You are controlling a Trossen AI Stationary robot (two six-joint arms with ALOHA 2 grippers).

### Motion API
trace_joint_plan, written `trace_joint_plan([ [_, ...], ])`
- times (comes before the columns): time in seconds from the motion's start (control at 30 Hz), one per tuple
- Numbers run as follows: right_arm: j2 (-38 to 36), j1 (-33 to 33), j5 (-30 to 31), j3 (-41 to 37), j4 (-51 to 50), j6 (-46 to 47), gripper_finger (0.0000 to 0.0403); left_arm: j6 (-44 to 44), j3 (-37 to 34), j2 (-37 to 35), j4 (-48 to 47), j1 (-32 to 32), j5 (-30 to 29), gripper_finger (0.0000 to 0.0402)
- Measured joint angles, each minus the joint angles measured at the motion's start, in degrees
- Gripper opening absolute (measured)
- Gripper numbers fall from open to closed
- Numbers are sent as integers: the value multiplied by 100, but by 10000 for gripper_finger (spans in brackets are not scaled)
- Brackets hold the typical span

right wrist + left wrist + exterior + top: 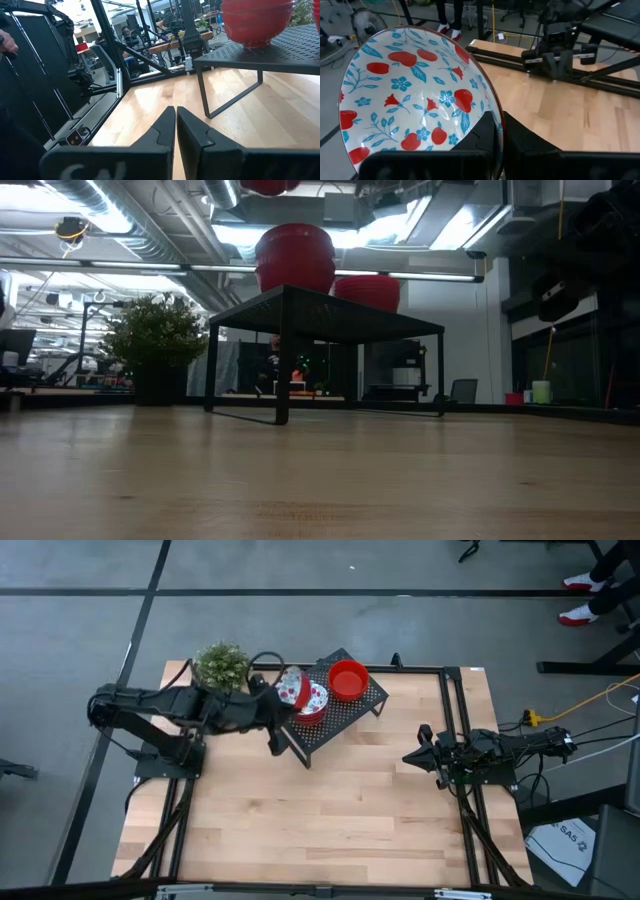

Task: Pick & Place Mini bowls
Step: Stack the white patterned bowl on the white patterned bowl on the shelf

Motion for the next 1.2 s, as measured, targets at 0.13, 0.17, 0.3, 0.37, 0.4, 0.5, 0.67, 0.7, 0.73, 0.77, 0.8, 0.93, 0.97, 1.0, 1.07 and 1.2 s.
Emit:
trace_joint_plan([
  [0.13,0,0,0,0,1,0,19,138,40,8,-31,310,328,7],
  [0.17,0,-1,0,0,-1,0,19,213,84,10,-30,374,411,7],
  [0.3,0,1,-1,0,-1,0,19,572,344,102,-50,627,522,7],
  [0.37,0,1,0,0,0,0,19,723,489,173,-85,766,648,7],
  [0.4,1,1,-1,0,0,0,19,763,568,205,-100,843,729,7],
  [0.5,2,1,-1,0,-1,0,19,803,770,291,-300,1053,944,7],
  [0.67,1,-1,1,0,0,0,19,922,1075,541,-763,1291,1152,7],
  [0.7,1,1,1,0,-1,0,19,949,1130,595,-817,1325,1210,7],
  [0.73,0,0,0,0,1,0,19,953,1178,651,-875,1364,1281,7],
  [0.77,0,-1,-1,0,1,0,19,953,1221,708,-942,1403,1355,7],
  [0.8,0,1,1,0,1,0,19,954,1272,778,-1027,1440,1471,7],
  [0.93,2,-1,1,0,0,0,19,955,1511,1097,-1447,1582,1805,7],
  [0.97,2,1,1,0,1,0,19,959,1571,1165,-1549,1614,1874,7],
  [1.0,0,0,0,0,-1,0,19,981,1629,1240,-1623,1645,1938,7],
  [1.07,2,-1,-1,0,-1,0,19,994,1770,1393,-1774,1695,2073,8],
  [1.2,2,1,-1,0,-1,0,19,994,2046,1717,-2161,1785,2267,7],
])
